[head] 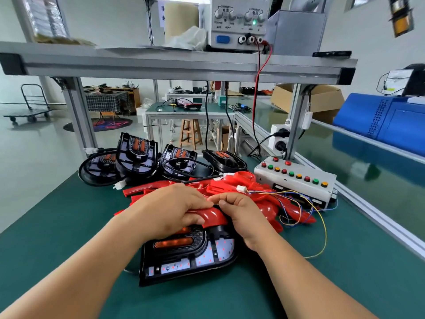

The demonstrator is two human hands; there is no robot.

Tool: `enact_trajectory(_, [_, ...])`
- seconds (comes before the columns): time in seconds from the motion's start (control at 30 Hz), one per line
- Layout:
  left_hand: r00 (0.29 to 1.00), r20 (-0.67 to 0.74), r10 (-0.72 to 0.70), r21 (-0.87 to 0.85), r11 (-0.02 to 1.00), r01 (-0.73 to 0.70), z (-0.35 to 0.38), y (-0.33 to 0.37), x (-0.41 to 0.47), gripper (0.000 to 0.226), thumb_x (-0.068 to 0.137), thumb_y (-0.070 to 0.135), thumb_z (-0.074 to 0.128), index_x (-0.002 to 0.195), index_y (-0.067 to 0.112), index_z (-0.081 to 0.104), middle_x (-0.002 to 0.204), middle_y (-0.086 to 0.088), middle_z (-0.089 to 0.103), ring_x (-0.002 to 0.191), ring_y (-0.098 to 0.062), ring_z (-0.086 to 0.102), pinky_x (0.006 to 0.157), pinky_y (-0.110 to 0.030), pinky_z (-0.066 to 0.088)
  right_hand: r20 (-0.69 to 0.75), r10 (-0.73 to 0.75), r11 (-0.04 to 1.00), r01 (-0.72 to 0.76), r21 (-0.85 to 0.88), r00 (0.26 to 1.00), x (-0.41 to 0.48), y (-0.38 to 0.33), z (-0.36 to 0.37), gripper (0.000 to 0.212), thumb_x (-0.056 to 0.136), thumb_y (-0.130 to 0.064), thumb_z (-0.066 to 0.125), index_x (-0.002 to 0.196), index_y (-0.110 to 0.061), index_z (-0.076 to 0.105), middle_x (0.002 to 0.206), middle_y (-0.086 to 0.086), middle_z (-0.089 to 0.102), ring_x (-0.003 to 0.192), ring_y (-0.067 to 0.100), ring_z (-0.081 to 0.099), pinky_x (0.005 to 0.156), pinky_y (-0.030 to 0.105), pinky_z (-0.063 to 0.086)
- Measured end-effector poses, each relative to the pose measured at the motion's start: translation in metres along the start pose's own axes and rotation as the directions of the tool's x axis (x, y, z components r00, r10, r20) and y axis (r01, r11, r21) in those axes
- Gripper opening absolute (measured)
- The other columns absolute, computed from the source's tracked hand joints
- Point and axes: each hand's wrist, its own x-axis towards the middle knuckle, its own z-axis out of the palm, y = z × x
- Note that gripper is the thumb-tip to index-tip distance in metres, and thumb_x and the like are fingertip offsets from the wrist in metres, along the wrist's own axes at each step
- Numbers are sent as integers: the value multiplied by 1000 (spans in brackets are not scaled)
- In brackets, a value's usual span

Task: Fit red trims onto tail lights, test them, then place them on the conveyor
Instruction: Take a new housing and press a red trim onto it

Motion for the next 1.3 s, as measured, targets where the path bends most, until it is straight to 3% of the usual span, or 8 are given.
enact_trajectory(0.23, [998, -22, 56, 210, 976, -50, 2, 2, 9, 51, 92, 56, 53, 141, 52, 40, 122, 21, 56, 115, -5, 48, 100, -25, 36, 10, -11, 999, 10, 32, 1000, -2, -1, 0, 34, 98, -6, 53, 78, -22, 75, 86, -2, 74, 84, 11, 64, 83, 25, 51])
enact_trajectory(0.37, [960, -212, -184, 183, 957, 224, 7, -3, -7, 64, 74, 80, 43, 127, 46, 53, 123, 23, 52, 117, -6, 50, 98, -29, 38, 47, -19, 1000, 19, 3, 999, -4, -1, -2, 23, 92, -10, 65, 82, -26, 77, 86, -4, 73, 83, 10, 65, 83, 25, 53])
enact_trajectory(0.5, [932, -102, -349, -237, 918, 318, 12, -30, -36, 53, 76, 69, 50, 121, 42, 60, 121, 20, 51, 120, -5, 49, 106, -28, 37, 69, -46, 996, 51, -78, 997, -5, -1, -4, 18, 89, -13, 70, 89, -30, 76, 95, -8, 74, 90, 6, 68, 86, 22, 54])
enact_trajectory(0.6, [931, 38, -364, -630, 714, 305, 12, -44, -56, 40, 84, 48, 54, 122, 44, 62, 123, 17, 63, 117, -1, 57, 107, -28, 43, 52, -83, 987, 89, -134, 995, -5, -1, -4, 18, 90, -15, 69, 92, -32, 75, 101, -13, 72, 96, -6, 64, 83, 8, 45])
enact_trajectory(0.7, [924, 55, -379, -823, 506, 257, 18, -43, -58, 27, 92, 28, 58, 113, 39, 71, 111, 10, 73, 103, -6, 68, 87, -18, 53, 52, -84, 983, 91, -158, 995, -5, 0, -5, 17, 90, -18, 69, 98, -32, 76, 108, -12, 72, 105, -2, 63, 94, 14, 45])
enact_trajectory(0.87, [859, -11, -511, -949, 277, 152, 24, -41, -51, 24, 88, 8, 61, 94, 22, 79, 100, -12, 75, 92, -24, 73, 77, -30, 60, 72, -89, 989, 97, -109, 993, -5, 0, -4, 22, 88, -24, 70, 109, -24, 73, 113, -8, 72, 109, 3, 64, 95, 18, 47])
enact_trajectory(1.1, [836, -95, -541, -982, 189, 10, 25, -48, -50, 19, 76, 20, 65, 89, 24, 78, 90, -6, 75, 81, -25, 74, 66, -33, 60, 109, -57, 993, 67, -97, 992, -5, 0, 0, 47, 71, -46, 75, 114, -31, 68, 116, -12, 70, 108, 1, 64, 87, 13, 48])
enact_trajectory(1.3, [833, -117, -541, -993, 81, -87, 29, -38, -46, 18, 79, 19, 63, 93, 20, 74, 98, -16, 70, 89, -44, 71, 70, -55, 60, 119, -22, 999, 27, -37, 993, -4, 3, 1, 66, 65, -57, 76, 120, -22, 63, 114, -4, 72, 106, 12, 67, 88, 23, 52])
